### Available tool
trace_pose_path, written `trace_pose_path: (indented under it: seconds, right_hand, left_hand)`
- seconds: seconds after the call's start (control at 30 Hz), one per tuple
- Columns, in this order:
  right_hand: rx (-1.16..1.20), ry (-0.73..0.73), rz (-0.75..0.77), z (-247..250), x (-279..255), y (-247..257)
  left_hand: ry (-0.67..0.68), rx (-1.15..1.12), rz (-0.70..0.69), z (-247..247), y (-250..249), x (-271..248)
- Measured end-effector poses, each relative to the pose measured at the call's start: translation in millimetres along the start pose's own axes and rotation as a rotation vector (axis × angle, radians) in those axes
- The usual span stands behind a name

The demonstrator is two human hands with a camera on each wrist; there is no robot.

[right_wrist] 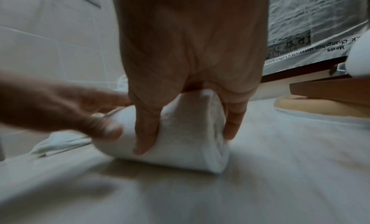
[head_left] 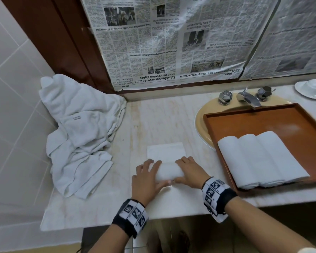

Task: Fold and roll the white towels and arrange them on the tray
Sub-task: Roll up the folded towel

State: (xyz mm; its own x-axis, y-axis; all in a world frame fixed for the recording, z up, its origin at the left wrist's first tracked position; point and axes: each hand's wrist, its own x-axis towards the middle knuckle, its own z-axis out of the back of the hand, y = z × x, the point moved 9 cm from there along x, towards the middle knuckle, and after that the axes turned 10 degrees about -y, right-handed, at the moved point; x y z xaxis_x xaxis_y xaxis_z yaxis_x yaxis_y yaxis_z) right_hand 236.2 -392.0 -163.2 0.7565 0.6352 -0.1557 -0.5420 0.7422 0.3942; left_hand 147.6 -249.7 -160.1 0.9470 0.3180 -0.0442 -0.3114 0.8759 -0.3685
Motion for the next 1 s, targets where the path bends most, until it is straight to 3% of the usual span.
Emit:
trace_pose_path:
  seconds: [0.13, 0.23, 0.3, 0.4, 0.47, 0.53, 0.7, 0.83, 1.0]
  right_hand:
    - [0.059, 0.192, -0.046, 0, 8, -1]
    - [0.231, 0.231, -0.134, 0, 0, -8]
    - [0.286, 0.137, -0.174, 5, -7, -13]
    - [-0.020, -0.133, 0.041, 10, -21, 2]
    - [-0.168, -0.165, 0.143, -1, -28, 12]
    - [-0.187, -0.166, 0.133, -5, -24, 13]
    - [0.041, 0.070, -0.016, 0, 2, 4]
    - [0.144, 0.183, -0.081, -6, -4, -2]
    - [-0.127, -0.166, 0.078, 1, -29, 16]
  left_hand:
    - [0.062, -0.083, 0.039, -12, 2, -5]
    - [0.224, -0.188, 0.081, -15, 10, 5]
    - [0.322, -0.187, 0.085, -18, 15, 14]
    - [0.398, -0.198, 0.104, -20, 17, 25]
    - [0.390, -0.195, 0.109, -19, 14, 27]
    - [0.334, -0.145, 0.081, -14, 9, 22]
    - [0.065, 0.026, -0.100, 0, -8, 1]
    - [0.150, -0.107, -0.040, -2, 4, 3]
    - [0.307, -0.319, 0.062, -1, 15, 31]
